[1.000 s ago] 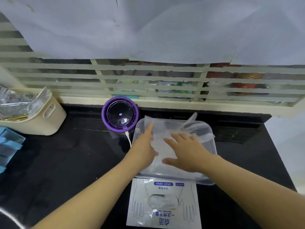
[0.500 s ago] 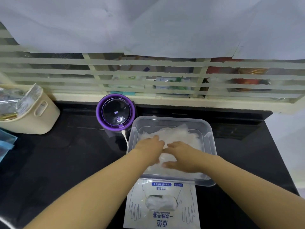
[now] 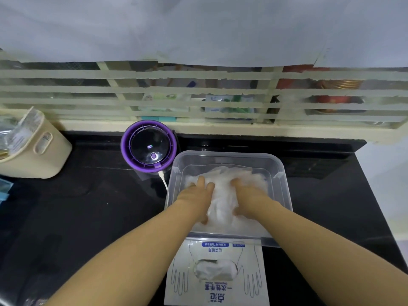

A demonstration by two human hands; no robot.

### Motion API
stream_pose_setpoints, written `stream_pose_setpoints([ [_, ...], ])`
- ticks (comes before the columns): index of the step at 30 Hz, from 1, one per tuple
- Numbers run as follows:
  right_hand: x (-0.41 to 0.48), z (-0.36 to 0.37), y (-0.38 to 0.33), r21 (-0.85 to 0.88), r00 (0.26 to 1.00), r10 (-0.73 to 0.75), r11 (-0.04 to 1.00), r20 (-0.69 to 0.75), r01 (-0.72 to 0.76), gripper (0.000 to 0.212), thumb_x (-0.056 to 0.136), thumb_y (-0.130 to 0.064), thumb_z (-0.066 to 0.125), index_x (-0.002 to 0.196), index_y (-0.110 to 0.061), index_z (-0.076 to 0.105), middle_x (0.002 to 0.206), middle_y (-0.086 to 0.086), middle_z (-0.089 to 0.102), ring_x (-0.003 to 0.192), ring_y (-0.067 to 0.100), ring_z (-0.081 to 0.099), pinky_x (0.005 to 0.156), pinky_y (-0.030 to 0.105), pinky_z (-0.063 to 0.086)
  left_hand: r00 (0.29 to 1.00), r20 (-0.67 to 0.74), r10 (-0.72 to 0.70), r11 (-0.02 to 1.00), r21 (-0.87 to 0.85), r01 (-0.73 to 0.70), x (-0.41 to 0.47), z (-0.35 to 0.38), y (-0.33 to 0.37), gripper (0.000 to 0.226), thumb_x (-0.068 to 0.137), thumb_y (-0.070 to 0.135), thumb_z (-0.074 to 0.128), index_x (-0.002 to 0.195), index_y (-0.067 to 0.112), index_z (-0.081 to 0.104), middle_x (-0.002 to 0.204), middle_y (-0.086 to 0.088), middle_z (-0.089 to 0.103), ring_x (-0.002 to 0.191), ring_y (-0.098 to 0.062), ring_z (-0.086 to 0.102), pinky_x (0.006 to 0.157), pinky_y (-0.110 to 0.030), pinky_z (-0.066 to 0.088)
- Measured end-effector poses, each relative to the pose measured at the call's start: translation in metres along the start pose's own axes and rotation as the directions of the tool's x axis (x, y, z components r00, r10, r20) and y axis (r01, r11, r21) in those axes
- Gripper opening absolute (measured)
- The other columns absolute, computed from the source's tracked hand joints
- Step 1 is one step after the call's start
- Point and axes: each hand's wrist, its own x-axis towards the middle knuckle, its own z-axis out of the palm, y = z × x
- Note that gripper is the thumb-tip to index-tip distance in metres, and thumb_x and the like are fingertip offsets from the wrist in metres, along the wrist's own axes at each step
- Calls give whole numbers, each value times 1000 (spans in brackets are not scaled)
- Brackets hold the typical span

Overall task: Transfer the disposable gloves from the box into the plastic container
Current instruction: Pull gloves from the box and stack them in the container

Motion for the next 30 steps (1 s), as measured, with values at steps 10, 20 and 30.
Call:
stream_pose_setpoints([
  [10,-26,-22,5,173,988,-85,983,131,61,88,87,-30,66,151,-12,9,146,10,38,129,28,42,102,35,38,982,178,-55,997,60,45,-2,-13,7,103,84,22,73,154,10,-2,153,-18,10,133,-38,35,102,-42,44],
  [20,-124,-65,11,160,940,-241,946,-241,283,29,96,-26,53,124,-23,61,118,-6,64,102,10,60,95,24,47,986,-58,154,984,-76,-158,-83,-42,-12,54,99,0,41,149,19,33,146,-2,44,131,-16,44,105,-24,34],
  [30,-147,32,-22,-240,849,-512,814,132,528,42,97,-11,43,139,-20,45,132,6,49,117,28,53,99,41,44,919,-297,259,921,-211,-327,-164,9,-13,21,97,31,54,116,34,62,103,18,55,90,1,53,84,-17,46],
])
